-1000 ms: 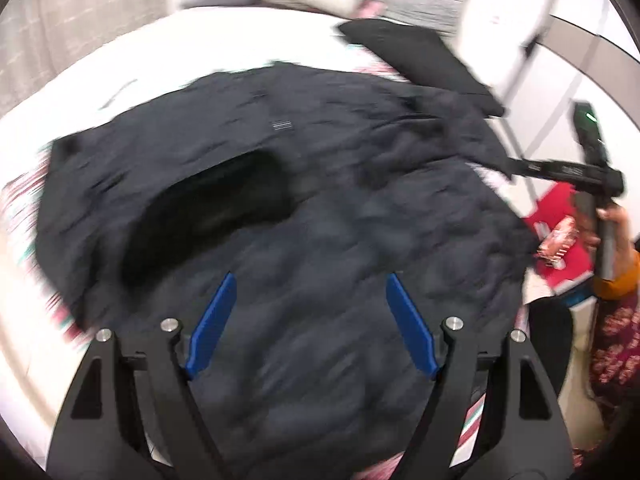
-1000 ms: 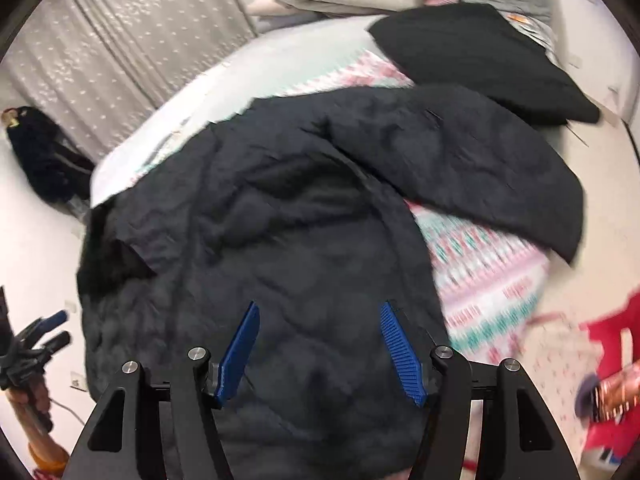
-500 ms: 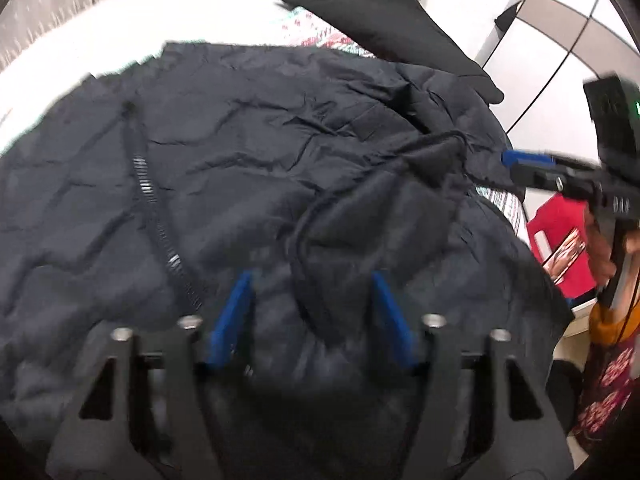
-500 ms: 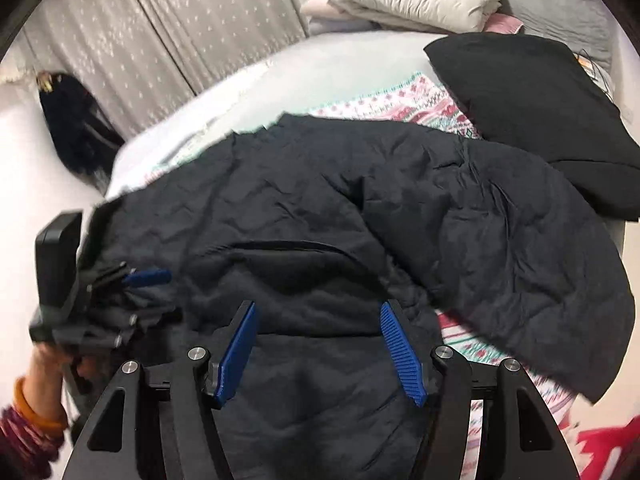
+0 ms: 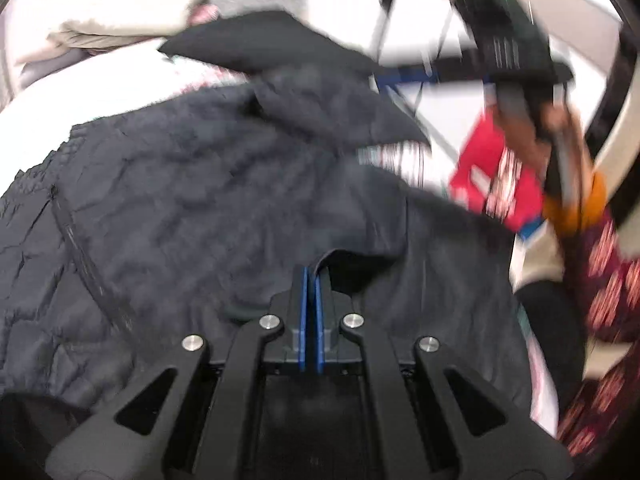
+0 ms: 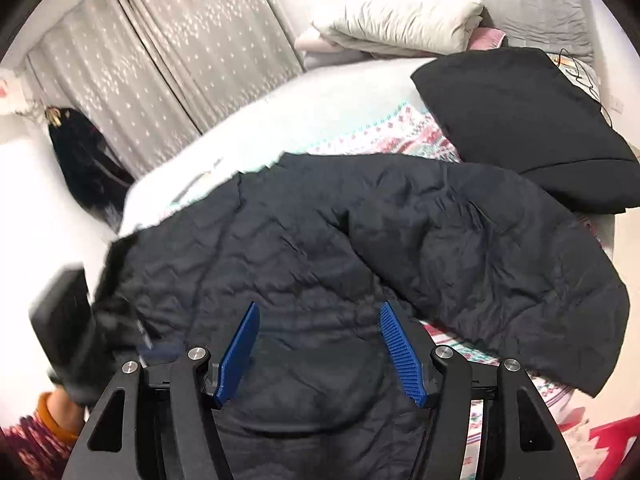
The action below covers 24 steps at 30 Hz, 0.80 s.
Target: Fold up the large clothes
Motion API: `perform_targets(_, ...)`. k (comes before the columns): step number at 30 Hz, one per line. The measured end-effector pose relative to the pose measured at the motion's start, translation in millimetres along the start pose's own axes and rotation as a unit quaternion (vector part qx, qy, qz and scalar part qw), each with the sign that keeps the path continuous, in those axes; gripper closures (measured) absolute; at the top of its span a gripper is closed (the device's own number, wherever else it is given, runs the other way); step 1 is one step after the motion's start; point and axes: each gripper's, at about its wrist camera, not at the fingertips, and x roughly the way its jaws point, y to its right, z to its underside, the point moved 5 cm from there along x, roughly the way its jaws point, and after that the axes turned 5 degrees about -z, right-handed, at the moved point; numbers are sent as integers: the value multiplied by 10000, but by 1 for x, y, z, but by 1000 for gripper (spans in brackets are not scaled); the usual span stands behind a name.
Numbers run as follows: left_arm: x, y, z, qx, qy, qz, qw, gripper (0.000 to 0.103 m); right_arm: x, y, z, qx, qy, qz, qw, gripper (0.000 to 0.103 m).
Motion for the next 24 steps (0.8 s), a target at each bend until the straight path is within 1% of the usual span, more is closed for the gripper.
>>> perform_targets(1, 4, 6, 11, 179, -268, -119, 9994, 99, 1, -4, 1, -6, 13, -77, 10000, 39)
perform_targets(2, 8, 9, 19, 307, -455, -233, 9982, 98, 4, -8, 3, -18, -19, -142, 9999, 39)
perform_targets(3, 10, 11, 27, 435, -616, -358, 9965, 96, 11, -13, 7, -36, -160, -220, 9996, 39)
perform_targets(4, 9, 13, 32, 553, -684, -495, 9949, 94, 20, -15, 12, -51, -328, -244, 9992, 39)
perform_targets(5, 5, 15, 36, 611, -702, -559, 9941, 89, 28, -16, 18, -69, -496, -224, 9985, 39)
perform_targets(7, -7, 13, 37, 447, -703, -421, 9956, 79, 51, -18, 33, -119, -931, -42, 9956, 39)
perform_targets(8, -12, 11, 34, 351, -656, -388, 9965, 67, 67, -17, 44, -179, -1280, 146, 9915, 39)
perform_targets(9, -19, 9, 33, 273, -588, -409, 9971, 50, 83, -15, 56, -320, -1636, 413, 9851, 39)
perform_targets(10, -29, 7, 32, 212, -474, -534, 9972, 43, 92, -15, 64, -487, -1805, 623, 9804, 37)
perform_targets(11, -38, 3, 32, 191, -384, -666, 9969, 33, 103, -16, 73, -795, -1957, 874, 9735, 36)
perform_targets(13, -59, -6, 35, 163, -220, -1031, 9943, 32, 106, -20, 74, -932, -1992, 1005, 9703, 36)
perform_targets(15, -77, -15, 40, 157, -208, -1302, 9912, 31, 98, -22, 69, -678, -1931, 1081, 9728, 36)
perform_targets(17, -96, -25, 46, 328, -240, -1636, 9857, 30, 90, -29, 63, -474, -1768, 947, 9785, 36)
perform_targets(18, -108, -34, 49, 434, -211, -1913, 9803, 30, 87, -35, 59, -429, -1679, 846, 9812, 35)
perform_targets(20, -121, -52, 51, 403, -198, -2288, 9724, 29, 83, -51, 49, -367, -1476, 650, 9862, 35)
perform_targets(22, -131, -73, 56, 163, -234, -2447, 9692, 29, 81, -65, 42, -324, -1360, 488, 9890, 35)
perform_targets(24, -133, -96, 63, -106, -322, -2425, 9696, 29, 82, -80, 41, -325, -1334, 253, 9902, 35)
